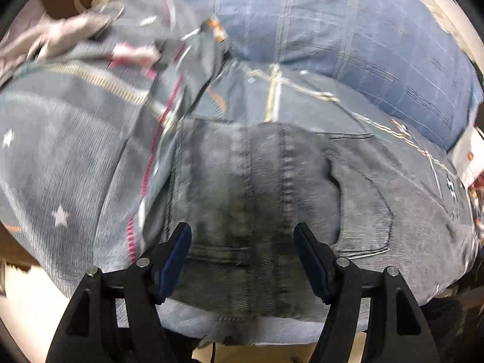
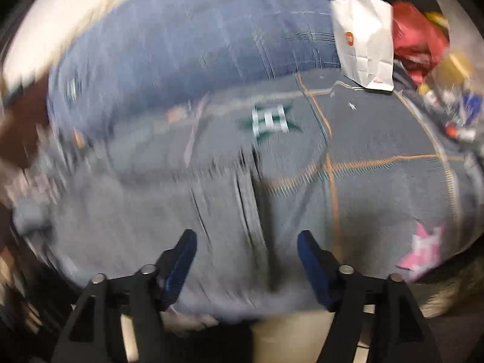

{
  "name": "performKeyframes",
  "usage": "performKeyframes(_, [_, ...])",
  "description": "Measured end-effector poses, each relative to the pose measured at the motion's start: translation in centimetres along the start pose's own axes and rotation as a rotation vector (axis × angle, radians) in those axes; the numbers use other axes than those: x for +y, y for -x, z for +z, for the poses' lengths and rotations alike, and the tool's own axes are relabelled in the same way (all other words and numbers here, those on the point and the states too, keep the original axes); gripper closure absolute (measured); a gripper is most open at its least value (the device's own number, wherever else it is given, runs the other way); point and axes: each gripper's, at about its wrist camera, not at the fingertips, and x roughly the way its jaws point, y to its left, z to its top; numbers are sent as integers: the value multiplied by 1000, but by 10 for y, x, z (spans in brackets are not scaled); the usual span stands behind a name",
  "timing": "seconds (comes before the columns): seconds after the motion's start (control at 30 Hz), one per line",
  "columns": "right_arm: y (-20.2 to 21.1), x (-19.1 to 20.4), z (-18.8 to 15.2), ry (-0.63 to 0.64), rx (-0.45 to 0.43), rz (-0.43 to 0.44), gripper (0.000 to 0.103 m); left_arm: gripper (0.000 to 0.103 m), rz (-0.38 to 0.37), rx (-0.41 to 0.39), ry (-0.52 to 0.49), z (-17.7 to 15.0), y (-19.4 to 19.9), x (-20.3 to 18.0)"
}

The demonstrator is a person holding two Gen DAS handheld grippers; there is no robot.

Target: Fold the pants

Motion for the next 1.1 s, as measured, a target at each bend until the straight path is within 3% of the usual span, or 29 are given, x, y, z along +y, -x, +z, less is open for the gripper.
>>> performKeyframes(0.13, [-62, -5, 41, -165, 138, 24, 29, 32, 49, 1, -81, 1, -20, -22])
performKeyframes(0.17, [-83, -5, 49, -208, 202, 75, 31, 32, 66, 20, -98, -1, -31, -25])
performKeyframes(0.23, [-98, 3, 45, -174, 285, 102, 89, 26, 89, 43, -93, -9, -49, -23])
performKeyframes(0.27, [-98, 23, 50, -99, 291, 87, 91, 23, 82, 27, -74, -10, -49, -19])
performKeyframes(0.3, [-92, 34, 53, -54, 266, 79, 93, 18, 80, 18, -66, -10, -51, -16])
performKeyframes(0.37, [-65, 50, 62, 9, 136, 31, 95, 13, 82, 11, -68, -12, -52, -12])
performKeyframes(0.43, [-32, 64, 66, 88, -61, -53, 95, 12, 73, 9, -68, -14, -49, -8])
performKeyframes(0.47, [-29, 61, 64, 85, -118, -31, 95, 12, 74, 5, -71, -18, -48, -6])
performKeyframes(0.57, [-107, 30, 43, 30, 119, -152, 93, 10, 83, -5, -75, -20, -48, -6])
performKeyframes(0.6, [-122, 25, 34, 42, 155, -188, 81, 10, 85, -5, -74, -20, -49, -6])
performKeyframes(0.63, [-125, 24, 29, 46, 134, -200, 72, 10, 85, -2, -71, -20, -48, -5])
performKeyframes(0.7, [-108, 24, 29, -16, 51, -148, 68, 10, 84, 4, -67, -16, -51, -7])
performKeyframes(0.73, [-98, 26, 31, -23, 13, -154, 61, 10, 85, 8, -67, -15, -51, -7])
performKeyframes(0.8, [-68, 49, 30, 26, -82, -153, 56, 10, 89, 13, -67, -11, -47, -8])
performKeyframes(0.83, [-58, 62, 27, 49, -95, -77, 50, 10, 95, 3, -68, -10, -42, -10])
performKeyframes(0.87, [-51, 70, 23, 66, -87, -6, 35, 10, 93, -24, -71, -8, -35, -13])
performKeyframes(0.9, [-52, 76, 17, 84, -68, 34, 27, 10, 84, -46, -77, -7, -28, -17])
performKeyframes(0.93, [-61, 81, 10, 112, -28, 54, 26, 10, 71, -72, -88, -7, -19, -22])
performKeyframes(1.0, [-94, 73, -6, 126, 81, -3, 26, 10, 35, -126, -119, -9, -4, -36])
performKeyframes(1.03, [-125, 53, -14, 73, 195, -105, 27, 10, 18, -144, -143, -11, 0, -43])
performKeyframes(1.07, [-138, 39, -20, 26, 255, -160, 30, 10, 36, -152, -183, -14, -2, -52])
performKeyframes(1.1, [-134, 40, -17, 32, 202, -217, 34, 10, 76, -139, -214, -16, -9, -58])
